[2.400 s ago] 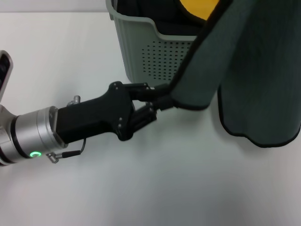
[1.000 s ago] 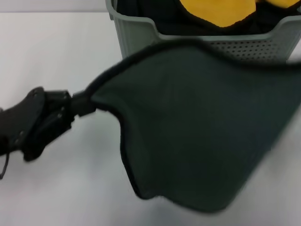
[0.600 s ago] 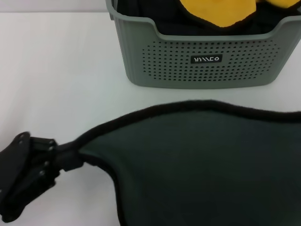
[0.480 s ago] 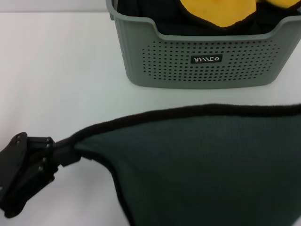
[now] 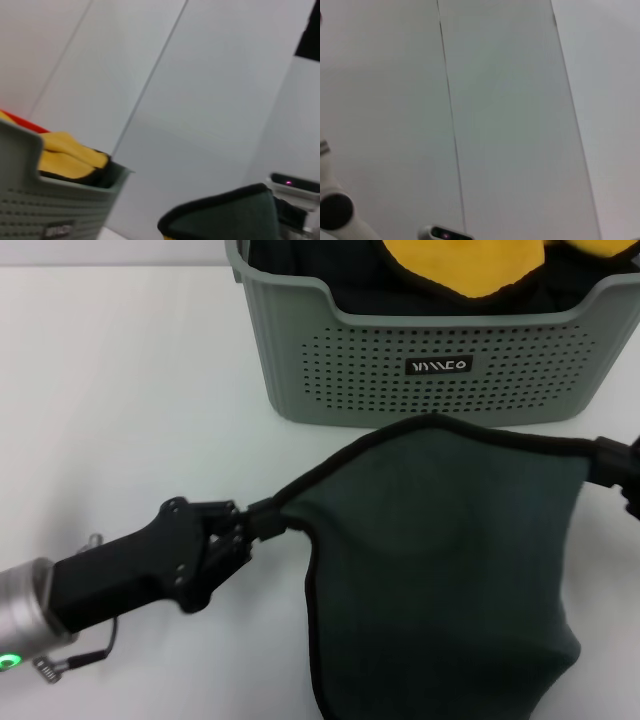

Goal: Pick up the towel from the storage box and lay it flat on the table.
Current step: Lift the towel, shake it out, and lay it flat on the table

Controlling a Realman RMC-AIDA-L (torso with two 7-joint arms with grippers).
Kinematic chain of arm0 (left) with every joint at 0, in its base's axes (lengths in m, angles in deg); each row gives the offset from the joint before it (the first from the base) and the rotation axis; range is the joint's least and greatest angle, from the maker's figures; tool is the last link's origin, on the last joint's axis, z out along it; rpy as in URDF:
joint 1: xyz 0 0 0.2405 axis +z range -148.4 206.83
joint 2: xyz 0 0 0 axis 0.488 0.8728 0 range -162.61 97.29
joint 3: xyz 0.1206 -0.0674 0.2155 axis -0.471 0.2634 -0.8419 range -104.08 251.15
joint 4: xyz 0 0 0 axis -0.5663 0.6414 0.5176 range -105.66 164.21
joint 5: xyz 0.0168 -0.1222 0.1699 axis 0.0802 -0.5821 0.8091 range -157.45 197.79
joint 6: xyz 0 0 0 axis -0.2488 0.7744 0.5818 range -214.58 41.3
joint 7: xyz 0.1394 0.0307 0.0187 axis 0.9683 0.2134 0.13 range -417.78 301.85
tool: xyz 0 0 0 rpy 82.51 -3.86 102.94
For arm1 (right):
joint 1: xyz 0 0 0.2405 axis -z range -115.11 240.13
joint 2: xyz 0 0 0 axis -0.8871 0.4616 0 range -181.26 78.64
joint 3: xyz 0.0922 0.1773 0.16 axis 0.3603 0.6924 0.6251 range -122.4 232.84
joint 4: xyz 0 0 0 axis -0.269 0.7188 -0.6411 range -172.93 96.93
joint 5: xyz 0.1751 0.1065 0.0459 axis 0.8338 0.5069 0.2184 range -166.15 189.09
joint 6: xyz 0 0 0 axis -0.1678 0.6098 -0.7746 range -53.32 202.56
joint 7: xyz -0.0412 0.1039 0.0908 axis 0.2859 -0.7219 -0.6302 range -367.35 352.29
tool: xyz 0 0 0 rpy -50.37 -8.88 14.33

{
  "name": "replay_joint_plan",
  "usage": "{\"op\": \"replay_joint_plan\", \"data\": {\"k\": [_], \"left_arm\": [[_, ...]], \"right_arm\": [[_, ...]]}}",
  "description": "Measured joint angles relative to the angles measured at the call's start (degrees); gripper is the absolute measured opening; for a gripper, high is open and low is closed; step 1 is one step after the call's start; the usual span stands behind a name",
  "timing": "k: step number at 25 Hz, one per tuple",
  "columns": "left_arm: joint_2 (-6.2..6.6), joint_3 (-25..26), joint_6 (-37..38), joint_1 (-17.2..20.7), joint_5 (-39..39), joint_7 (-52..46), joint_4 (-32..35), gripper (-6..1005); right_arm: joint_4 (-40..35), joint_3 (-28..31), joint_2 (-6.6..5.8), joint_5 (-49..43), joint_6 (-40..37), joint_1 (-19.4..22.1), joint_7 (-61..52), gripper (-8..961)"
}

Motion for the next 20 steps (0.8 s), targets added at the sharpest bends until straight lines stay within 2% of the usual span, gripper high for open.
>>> {"op": "replay_joint_plan", "data": {"k": [8, 11, 16, 20], "left_arm": [[-2.21, 0.4, -9.1, -1.6, -1.9, 4.2, 0.1, 27], [-2.40, 0.6, -11.3, -2.4, -1.9, 5.0, 0.0, 27], [-0.35, 0.9, -7.6, -2.5, -1.7, -1.4, 1.1, 27], [1.18, 1.0, -1.2, 0.8, -1.5, -2.2, 3.6, 27]], "right_arm": [[4.8, -0.3, 0.22, -0.7, 11.5, -0.8, 6.4, 5], [4.7, -1.3, 0.25, -0.8, 13.6, -1.1, 8.1, 5], [-1.3, -2.0, -0.20, -1.9, 11.1, -0.1, 4.5, 5], [-12.5, -1.6, -0.47, -2.8, 5.2, 4.6, -2.3, 5]]}}
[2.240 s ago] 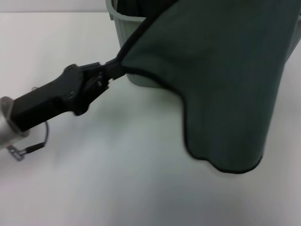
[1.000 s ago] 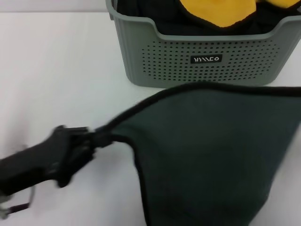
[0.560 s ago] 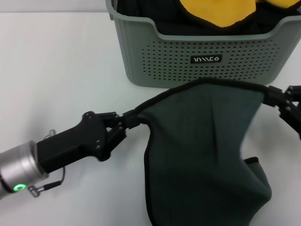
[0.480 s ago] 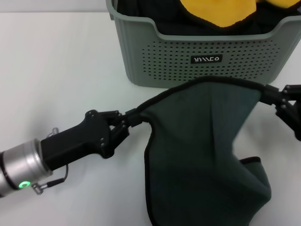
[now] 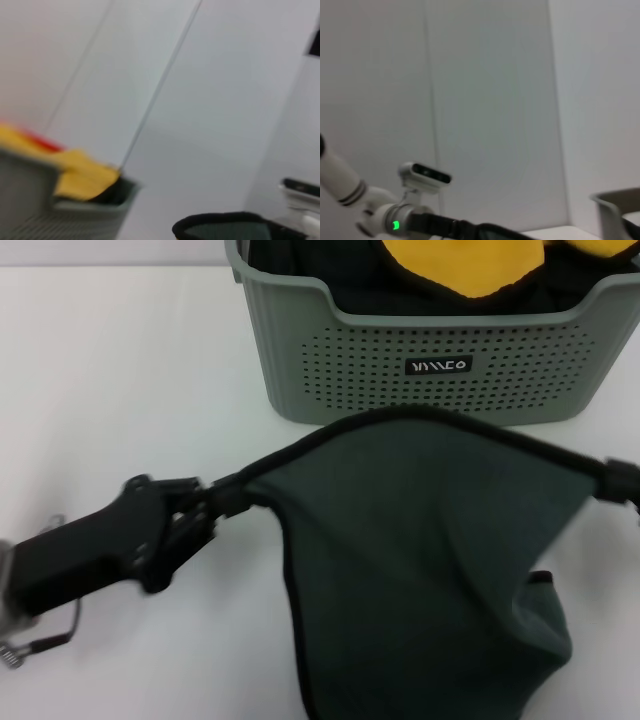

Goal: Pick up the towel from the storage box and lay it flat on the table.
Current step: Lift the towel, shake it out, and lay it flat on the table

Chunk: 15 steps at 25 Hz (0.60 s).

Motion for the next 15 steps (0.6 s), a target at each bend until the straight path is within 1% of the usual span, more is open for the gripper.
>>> {"op": "replay_joint_plan", "data": {"k": [4, 7, 10, 13, 15], "left_arm": [[0.23, 0.0, 7.9, 5.5, -0.2, 0.2, 7.1, 27], [0.21, 0.0, 10.5, 7.8, -0.3, 0.2, 10.0, 28], [0.29, -0.3, 11.1, 8.1, 0.3, -0.7, 10.9, 28], [0.66, -0.5, 11.2, 7.4, 1.5, -2.6, 11.2, 28], [1.02, -0.5, 11.3, 7.4, 1.9, -3.3, 11.7, 28]], "right_arm": [[-9.2, 0.9, -0.24, 0.2, -6.4, 4.0, -5.4, 5], [-13.1, 2.5, -0.20, 0.2, -8.2, 5.2, -8.8, 5], [-17.1, 3.4, -0.18, -1.2, -8.3, 5.3, -15.8, 5], [-21.7, 3.7, -0.17, -2.6, -7.9, 4.8, -23.3, 5], [-24.0, 3.8, -0.14, -2.6, -7.4, 4.8, -26.1, 5]]}}
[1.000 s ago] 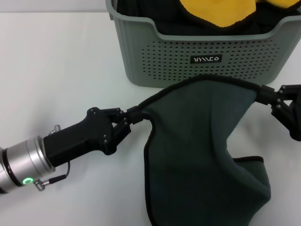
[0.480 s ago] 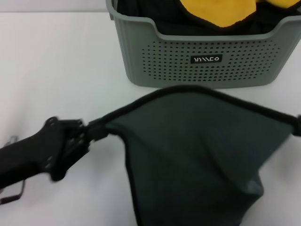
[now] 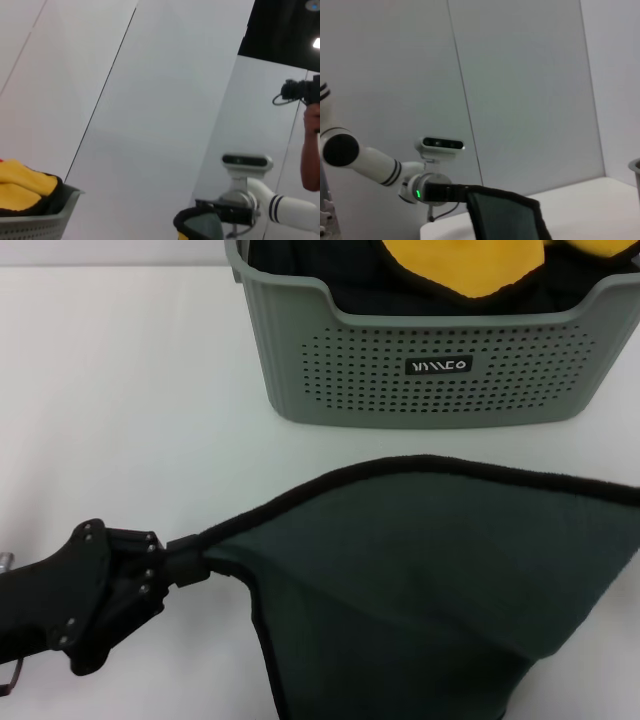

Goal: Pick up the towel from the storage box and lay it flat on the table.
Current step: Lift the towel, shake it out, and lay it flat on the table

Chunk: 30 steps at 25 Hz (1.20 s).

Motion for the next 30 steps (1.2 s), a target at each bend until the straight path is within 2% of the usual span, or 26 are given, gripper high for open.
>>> {"op": "replay_joint_plan", "data": {"k": [5, 10, 12, 15, 19, 23, 27, 30], "left_arm": [[0.44, 0.5, 0.0, 1.4, -0.8, -2.0, 3.4, 28], [0.46, 0.8, 0.1, 1.8, -1.8, -4.9, 6.9, 28], [0.49, 0.8, 0.1, 1.6, -2.2, -5.9, 7.3, 28], [0.48, 0.9, 0.1, 1.2, -2.7, -7.0, 8.1, 28], [0.48, 1.5, 0.1, 0.7, -3.7, -8.2, 8.6, 28], [0.31, 1.9, 0.1, 0.9, -3.5, -10.3, 10.3, 28], [-0.17, 0.6, 0.2, 3.7, -3.4, -13.3, 14.2, 28], [-0.50, -2.2, 0.3, 6.9, -4.6, -15.4, 17.7, 28]], "right_arm": [[-7.0, 0.8, -0.16, -1.4, 3.6, -0.4, -6.4, 5], [-12.0, 3.0, -1.14, -4.3, 3.0, -3.7, -12.7, 5], [-14.0, 3.3, -2.14, -7.2, 2.8, -7.3, -19.2, 5], [-14.6, 3.3, -2.38, -10.9, 3.1, -11.1, -24.4, 5], [-15.6, 3.2, -1.93, -15.4, 3.5, -15.1, -30.4, 5], [-18.1, 2.7, -0.82, -16.5, 2.1, -16.1, -32.9, 6], [-22.4, 3.0, 0.78, -12.7, -3.2, -14.2, -33.7, 6], [-23.6, 2.0, 0.90, -5.4, -6.0, -10.2, -34.5, 6]]}}
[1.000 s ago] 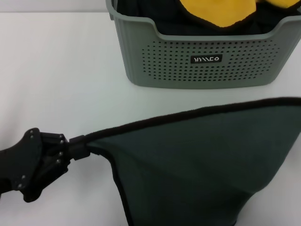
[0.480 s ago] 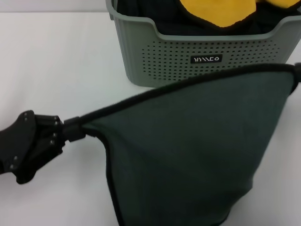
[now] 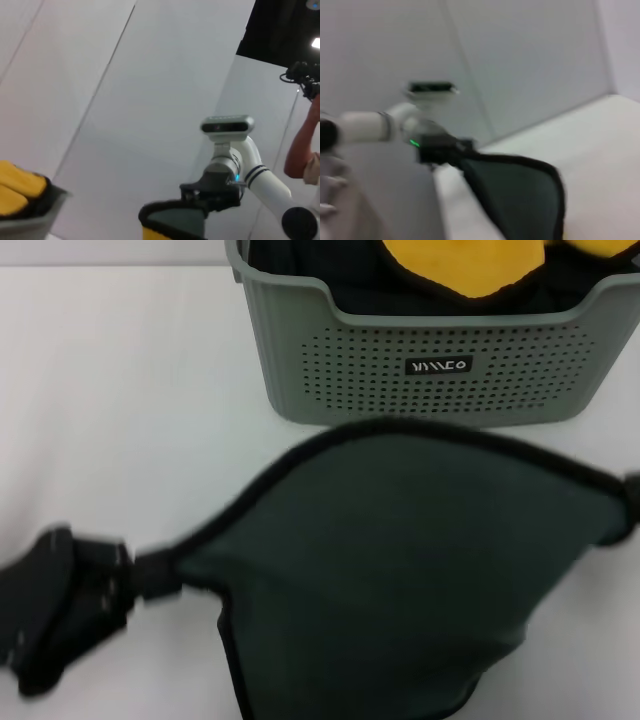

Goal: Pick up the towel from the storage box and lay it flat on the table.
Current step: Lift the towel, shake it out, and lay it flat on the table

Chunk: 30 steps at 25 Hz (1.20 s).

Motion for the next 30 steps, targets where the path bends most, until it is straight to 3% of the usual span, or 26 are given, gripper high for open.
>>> {"op": "replay_joint_plan", "data": {"k": [6, 10, 13, 17, 24, 25, 30], "left_arm": [[0.09, -10.8, 0.1, 11.5, -6.8, -0.3, 11.2, 27], [0.49, -17.5, 0.1, 18.3, -9.5, -0.5, 20.1, 27], [0.49, -18.4, 0.1, 21.7, -9.9, -0.7, 23.4, 27], [0.53, -18.7, 0.1, 23.0, -10.5, 0.0, 22.9, 27], [1.88, -21.2, 0.2, 23.8, -12.4, 0.5, 25.8, 28], [2.68, -22.4, 0.2, 24.3, -14.3, 0.7, 28.3, 28], [3.46, -23.4, 0.3, 24.5, -16.1, -1.1, 30.2, 28]], "right_arm": [[0.0, -6.7, -0.79, 15.9, -0.8, 8.3, 0.7, 6], [5.1, -11.3, -0.92, 18.1, -0.9, 9.7, 1.8, 6], [11.3, -15.9, -1.46, 18.3, -0.9, 9.4, 4.2, 6], [20.3, -18.1, -2.48, 18.6, -0.9, 9.2, 10.1, 6], [21.2, -19.8, -3.72, 22.8, -1.0, 9.4, 12.0, 6], [21.1, -20.0, -3.85, 23.5, -1.0, 9.4, 12.2, 6], [21.8, -21.5, -4.00, 24.4, -1.0, 8.9, 12.3, 5]]}}
